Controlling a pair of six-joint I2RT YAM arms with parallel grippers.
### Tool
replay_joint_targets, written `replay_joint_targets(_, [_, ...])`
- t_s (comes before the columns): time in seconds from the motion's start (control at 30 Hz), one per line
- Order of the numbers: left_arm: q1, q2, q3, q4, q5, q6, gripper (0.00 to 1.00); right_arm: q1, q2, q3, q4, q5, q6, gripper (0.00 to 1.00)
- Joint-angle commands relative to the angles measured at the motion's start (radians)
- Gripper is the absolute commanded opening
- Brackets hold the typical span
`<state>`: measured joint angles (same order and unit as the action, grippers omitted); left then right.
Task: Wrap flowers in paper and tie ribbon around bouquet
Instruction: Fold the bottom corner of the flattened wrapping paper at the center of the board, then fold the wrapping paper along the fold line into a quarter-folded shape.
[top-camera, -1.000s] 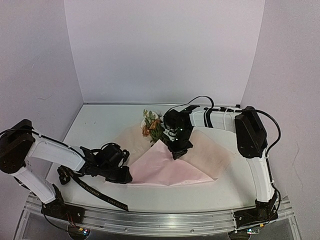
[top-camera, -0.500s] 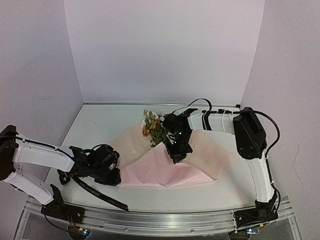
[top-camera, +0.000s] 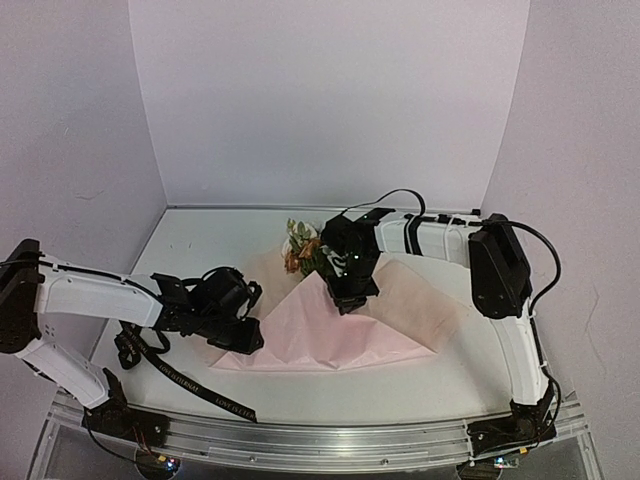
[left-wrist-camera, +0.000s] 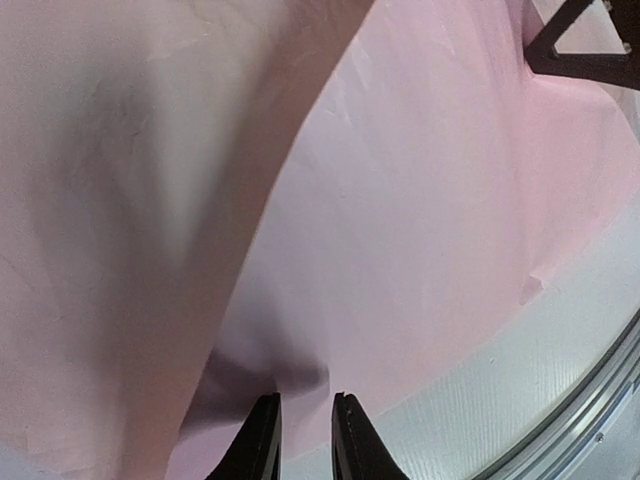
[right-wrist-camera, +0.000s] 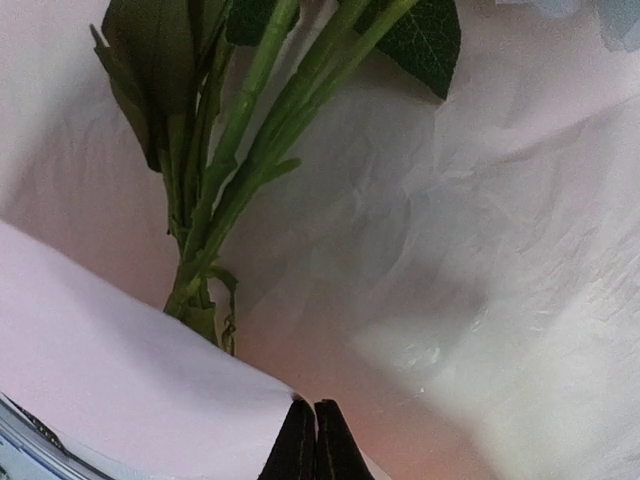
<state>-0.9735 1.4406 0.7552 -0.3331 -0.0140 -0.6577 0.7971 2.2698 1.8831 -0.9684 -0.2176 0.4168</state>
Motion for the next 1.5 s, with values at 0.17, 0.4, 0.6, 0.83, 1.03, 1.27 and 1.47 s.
replay_joint_targets(0.17, [-0.046,0.154,0.057,0.069,0.064,0.006,0.17,0.003,0.053,0.068,-0.006,0.036,0.014,0.00])
replay_joint_targets(0.4, [-0.047,0.172,-0.006,0.060,0.050,-0.057,0.13,0.000,0.039,0.072,-0.007,0.028,0.013,0.02])
replay_joint_targets(0.6, [-0.047,0.193,-0.050,0.061,0.048,-0.093,0.10,-0.002,-0.032,0.070,-0.042,0.013,0.015,0.29])
replay_joint_targets(0.83, [-0.047,0.208,-0.073,0.076,0.055,-0.110,0.09,0.000,-0.205,-0.052,-0.074,-0.065,0.065,0.43])
replay_joint_targets(1.03, [-0.047,0.214,-0.085,0.091,0.065,-0.121,0.09,0.036,-0.370,-0.366,0.099,-0.127,0.197,0.35])
replay_joint_targets(1.27, [-0.047,0.224,-0.088,0.098,0.078,-0.131,0.09,0.141,-0.447,-0.576,0.279,-0.039,0.268,0.26])
replay_joint_targets(1.47, [-0.047,0.209,-0.091,0.076,0.071,-0.128,0.08,0.164,-0.511,-0.638,0.304,0.064,0.241,0.31])
